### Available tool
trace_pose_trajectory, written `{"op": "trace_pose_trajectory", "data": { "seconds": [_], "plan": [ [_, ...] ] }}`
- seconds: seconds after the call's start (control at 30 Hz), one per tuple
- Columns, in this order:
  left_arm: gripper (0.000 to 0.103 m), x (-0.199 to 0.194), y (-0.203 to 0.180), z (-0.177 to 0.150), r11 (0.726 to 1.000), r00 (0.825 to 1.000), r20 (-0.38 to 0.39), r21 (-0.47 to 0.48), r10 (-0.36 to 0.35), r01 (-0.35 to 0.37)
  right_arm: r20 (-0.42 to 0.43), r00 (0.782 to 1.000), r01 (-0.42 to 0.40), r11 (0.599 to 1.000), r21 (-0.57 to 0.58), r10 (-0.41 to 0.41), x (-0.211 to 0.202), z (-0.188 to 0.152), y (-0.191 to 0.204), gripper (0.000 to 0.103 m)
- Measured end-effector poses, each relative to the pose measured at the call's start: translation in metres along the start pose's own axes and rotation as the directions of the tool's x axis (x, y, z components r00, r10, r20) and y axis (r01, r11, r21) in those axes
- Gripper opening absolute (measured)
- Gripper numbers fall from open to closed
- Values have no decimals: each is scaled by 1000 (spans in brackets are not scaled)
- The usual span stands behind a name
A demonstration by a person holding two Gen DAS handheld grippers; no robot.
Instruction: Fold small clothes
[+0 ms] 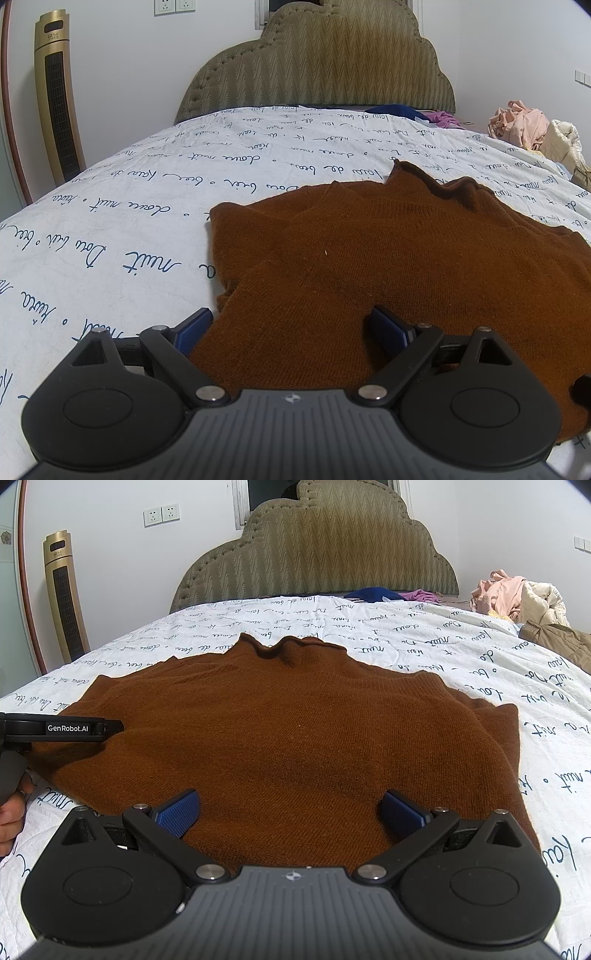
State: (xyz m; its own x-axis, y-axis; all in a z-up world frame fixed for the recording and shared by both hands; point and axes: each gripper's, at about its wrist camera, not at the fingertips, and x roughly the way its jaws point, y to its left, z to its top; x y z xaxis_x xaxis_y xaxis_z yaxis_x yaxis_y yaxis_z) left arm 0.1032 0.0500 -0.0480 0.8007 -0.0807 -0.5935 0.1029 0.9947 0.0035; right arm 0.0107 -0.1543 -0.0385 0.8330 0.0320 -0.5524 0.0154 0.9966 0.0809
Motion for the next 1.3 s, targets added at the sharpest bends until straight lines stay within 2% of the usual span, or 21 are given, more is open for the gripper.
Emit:
{"op": "trace_pose_trajectory", "data": {
  "seconds": [1.3],
  "plan": [
    [93, -1, 2, 0, 1000, 1000, -1, -4, 1, -1, 3, 1000, 7, 1000, -7, -7, -1, 0, 0, 103]
  ]
}}
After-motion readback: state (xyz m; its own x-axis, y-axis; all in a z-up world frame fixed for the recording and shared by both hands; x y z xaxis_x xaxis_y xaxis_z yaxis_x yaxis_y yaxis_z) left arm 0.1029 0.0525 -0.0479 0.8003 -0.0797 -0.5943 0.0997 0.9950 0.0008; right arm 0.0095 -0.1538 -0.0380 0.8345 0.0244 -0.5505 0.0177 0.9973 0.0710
